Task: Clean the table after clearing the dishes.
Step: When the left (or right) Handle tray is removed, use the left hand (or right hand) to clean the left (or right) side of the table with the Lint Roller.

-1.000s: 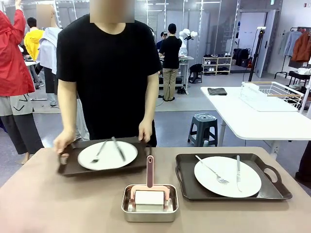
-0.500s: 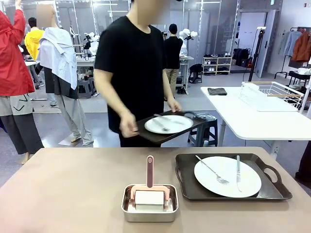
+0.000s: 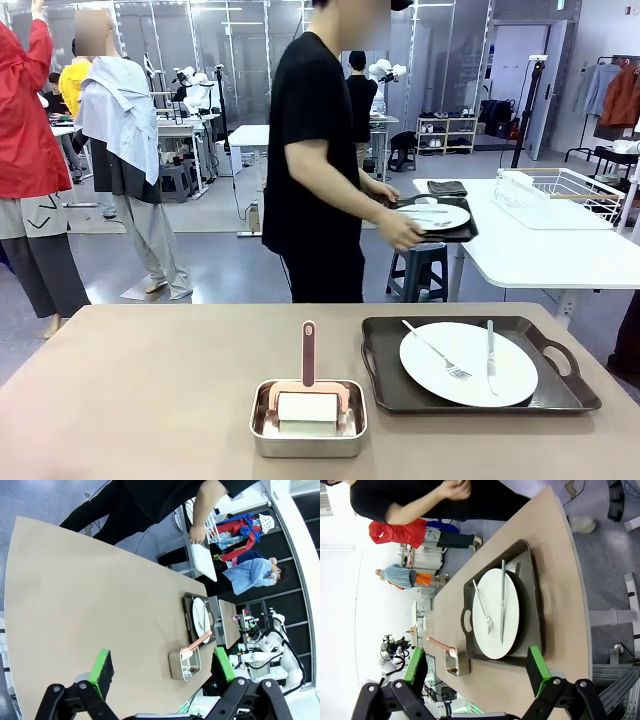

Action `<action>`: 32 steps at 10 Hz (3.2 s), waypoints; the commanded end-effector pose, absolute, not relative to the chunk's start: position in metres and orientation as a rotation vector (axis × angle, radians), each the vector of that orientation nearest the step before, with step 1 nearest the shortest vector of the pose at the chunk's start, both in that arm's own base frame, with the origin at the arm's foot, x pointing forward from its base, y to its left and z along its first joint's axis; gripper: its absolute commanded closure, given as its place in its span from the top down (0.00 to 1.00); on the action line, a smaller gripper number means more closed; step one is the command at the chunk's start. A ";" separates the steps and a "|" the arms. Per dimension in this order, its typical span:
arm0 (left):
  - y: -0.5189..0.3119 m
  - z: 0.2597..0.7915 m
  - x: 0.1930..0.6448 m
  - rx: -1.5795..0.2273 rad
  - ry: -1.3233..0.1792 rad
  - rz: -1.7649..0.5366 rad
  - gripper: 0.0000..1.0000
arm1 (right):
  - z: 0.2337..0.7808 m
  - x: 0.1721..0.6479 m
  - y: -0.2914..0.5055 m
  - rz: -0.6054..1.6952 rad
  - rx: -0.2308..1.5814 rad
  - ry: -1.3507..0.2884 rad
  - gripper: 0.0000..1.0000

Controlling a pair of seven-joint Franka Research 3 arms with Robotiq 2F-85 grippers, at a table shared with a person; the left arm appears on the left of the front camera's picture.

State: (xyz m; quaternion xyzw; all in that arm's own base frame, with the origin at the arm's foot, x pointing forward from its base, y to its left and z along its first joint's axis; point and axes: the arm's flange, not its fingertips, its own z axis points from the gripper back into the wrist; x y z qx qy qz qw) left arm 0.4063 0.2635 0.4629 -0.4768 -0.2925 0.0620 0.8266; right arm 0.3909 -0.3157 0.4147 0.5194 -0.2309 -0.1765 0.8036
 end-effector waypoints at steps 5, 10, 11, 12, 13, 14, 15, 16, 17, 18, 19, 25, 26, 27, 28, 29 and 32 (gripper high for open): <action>0.101 0.556 0.453 -0.729 -0.647 -0.495 1.00 | 0.415 0.388 -0.314 -0.373 1.117 -0.500 1.00; -0.121 0.545 0.420 -0.416 -0.462 -1.234 1.00 | 0.415 0.388 -0.314 -0.373 1.117 -0.500 1.00; -0.146 0.537 0.411 -0.351 -0.462 -1.324 1.00 | 0.415 0.388 -0.314 -0.373 1.117 -0.500 1.00; -0.162 0.532 0.406 -0.351 -0.442 -1.350 1.00 | 0.415 0.388 -0.314 -0.373 1.117 -0.500 1.00; -0.172 0.532 0.402 -0.351 -0.443 -1.367 1.00 | 0.415 0.388 -0.314 -0.373 1.117 -0.500 1.00; -0.174 0.533 0.400 -0.360 -0.442 -1.371 1.00 | 0.415 0.388 -0.314 -0.373 1.117 -0.500 1.00; -0.181 0.532 0.407 -0.376 -0.391 -1.359 1.00 | 0.415 0.388 -0.314 -0.373 1.117 -0.500 1.00; -0.181 0.532 0.407 -0.376 -0.391 -1.359 1.00 | 0.415 0.388 -0.314 -0.373 1.117 -0.500 1.00; -0.181 0.532 0.407 -0.376 -0.391 -1.359 1.00 | 0.415 0.388 -0.314 -0.373 1.117 -0.500 1.00; -0.181 0.532 0.407 -0.376 -0.391 -1.359 1.00 | 0.415 0.388 -0.314 -0.373 1.117 -0.500 1.00; -0.181 0.532 0.407 -0.376 -0.391 -1.359 1.00 | 0.415 0.388 -0.314 -0.373 1.117 -0.500 1.00; -0.254 0.550 0.469 -0.338 -0.242 -1.607 1.00 | 0.415 0.388 -0.314 -0.373 1.117 -0.500 1.00; -0.273 0.555 0.481 -0.319 -0.199 -1.647 1.00 | 0.415 0.388 -0.314 -0.373 1.117 -0.500 1.00; -0.293 0.557 0.492 -0.307 -0.154 -1.696 1.00 | 0.415 0.388 -0.314 -0.373 1.117 -0.500 1.00; -0.312 0.555 0.504 -0.293 -0.103 -1.729 1.00 | 0.415 0.388 -0.314 -0.373 1.117 -0.500 1.00; -0.327 0.554 0.513 -0.304 -0.056 -1.749 1.00 | 0.415 0.388 -0.314 -0.373 1.117 -0.500 1.00; -0.368 0.527 0.526 -0.282 0.075 -1.783 1.00 | 0.415 0.388 -0.314 -0.373 1.117 -0.500 1.00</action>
